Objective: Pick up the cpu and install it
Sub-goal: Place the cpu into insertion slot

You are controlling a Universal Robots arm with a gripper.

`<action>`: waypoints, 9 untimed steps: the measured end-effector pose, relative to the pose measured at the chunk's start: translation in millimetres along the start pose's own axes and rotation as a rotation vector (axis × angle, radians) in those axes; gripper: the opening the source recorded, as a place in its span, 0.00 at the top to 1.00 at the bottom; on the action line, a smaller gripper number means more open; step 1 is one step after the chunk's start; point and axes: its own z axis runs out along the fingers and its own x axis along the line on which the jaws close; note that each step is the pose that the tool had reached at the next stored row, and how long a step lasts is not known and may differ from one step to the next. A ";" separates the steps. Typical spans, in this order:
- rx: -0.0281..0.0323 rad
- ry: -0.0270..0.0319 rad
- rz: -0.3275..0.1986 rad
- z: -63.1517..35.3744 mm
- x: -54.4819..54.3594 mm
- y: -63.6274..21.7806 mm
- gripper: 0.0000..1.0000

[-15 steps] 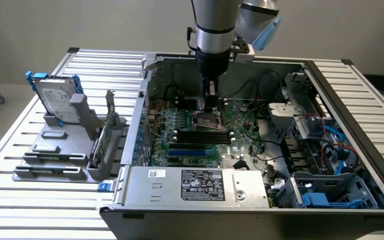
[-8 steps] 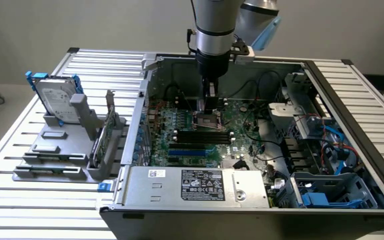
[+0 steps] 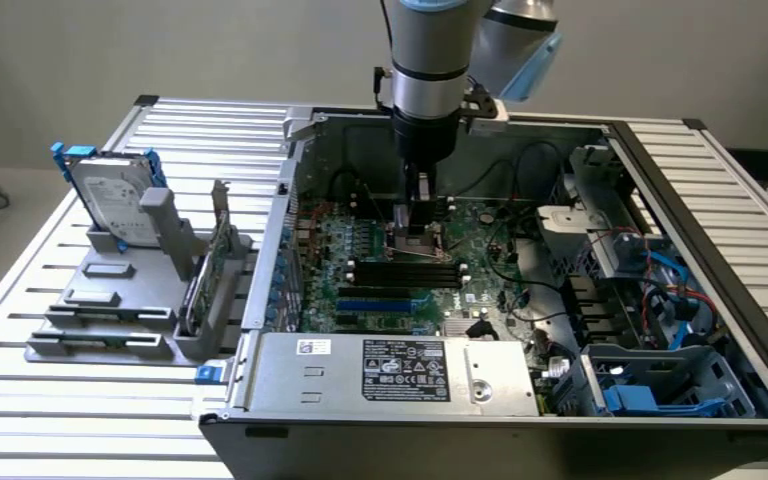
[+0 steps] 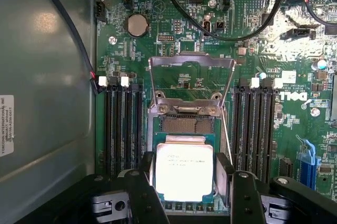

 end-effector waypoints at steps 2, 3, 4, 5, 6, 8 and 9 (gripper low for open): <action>-0.0009 -0.0002 0.000 1.5 -0.2 0.1 0.45; -0.0017 -0.0003 0.000 2.3 -0.3 0.1 0.45; -0.0033 -0.0004 0.000 3.4 -0.4 0.0 0.45; -0.0058 -0.0008 0.000 4.5 -0.4 0.0 0.45; -0.0090 -0.0012 -0.001 5.8 -0.5 0.0 0.45; -0.0145 -0.0030 -0.001 8.2 -0.6 -0.2 0.45; -0.0168 -0.0039 -0.001 9.6 -0.6 -0.2 0.45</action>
